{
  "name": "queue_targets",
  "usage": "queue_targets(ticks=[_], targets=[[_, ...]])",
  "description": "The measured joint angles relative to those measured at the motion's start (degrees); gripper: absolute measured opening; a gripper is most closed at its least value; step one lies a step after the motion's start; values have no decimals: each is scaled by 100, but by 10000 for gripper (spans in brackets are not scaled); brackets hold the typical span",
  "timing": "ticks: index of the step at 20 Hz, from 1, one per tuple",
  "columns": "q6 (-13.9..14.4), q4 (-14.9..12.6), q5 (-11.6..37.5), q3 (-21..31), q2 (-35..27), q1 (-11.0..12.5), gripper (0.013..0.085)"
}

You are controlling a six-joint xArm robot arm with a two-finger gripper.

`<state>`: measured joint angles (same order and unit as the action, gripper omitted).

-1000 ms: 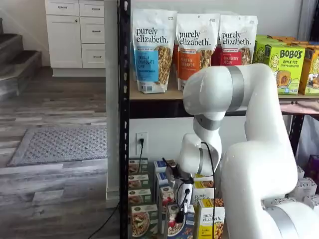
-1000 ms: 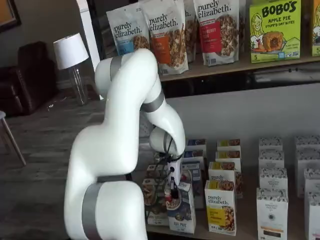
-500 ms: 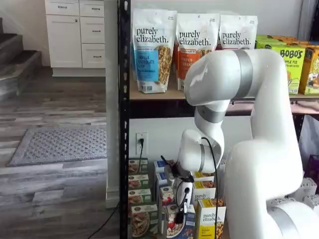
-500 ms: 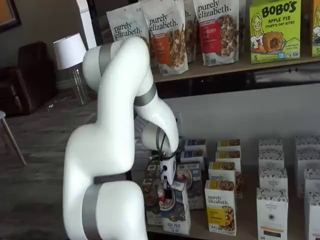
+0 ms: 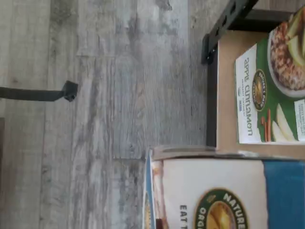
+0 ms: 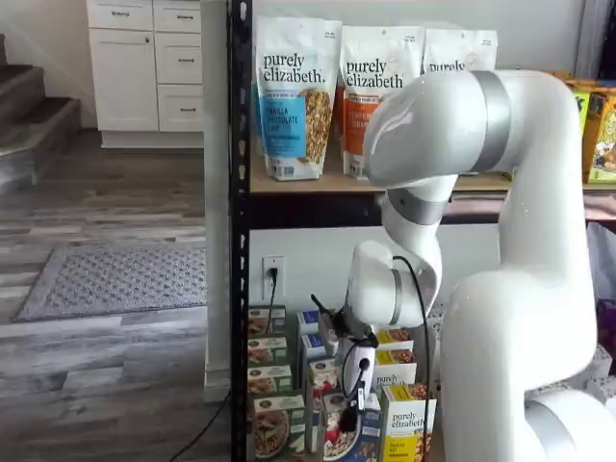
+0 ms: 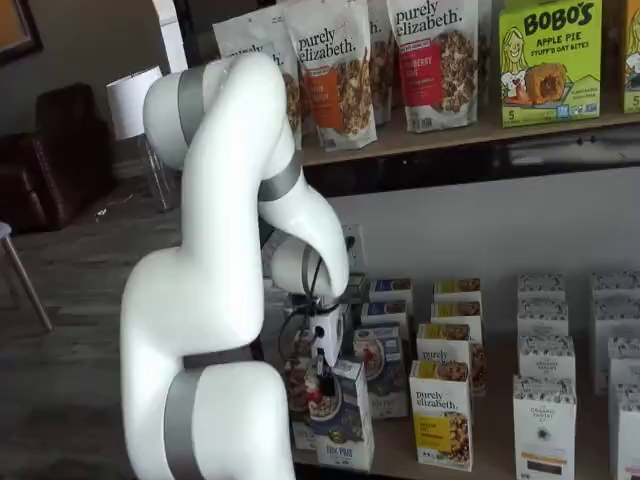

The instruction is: Pick up the blue and white box that is on the bottom shelf, the second box from the left

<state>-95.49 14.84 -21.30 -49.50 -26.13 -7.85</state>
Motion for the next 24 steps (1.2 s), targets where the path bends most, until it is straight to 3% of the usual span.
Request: queue_targets(ticks=[5, 13, 18, 24], targets=[[259, -237, -158, 357, 486, -27, 490], [440, -370, -381, 1001, 1469, -52, 490], [990, -950, -594, 1324, 2075, -74, 490], [1294, -1213, -1085, 1486, 2621, -136, 490]])
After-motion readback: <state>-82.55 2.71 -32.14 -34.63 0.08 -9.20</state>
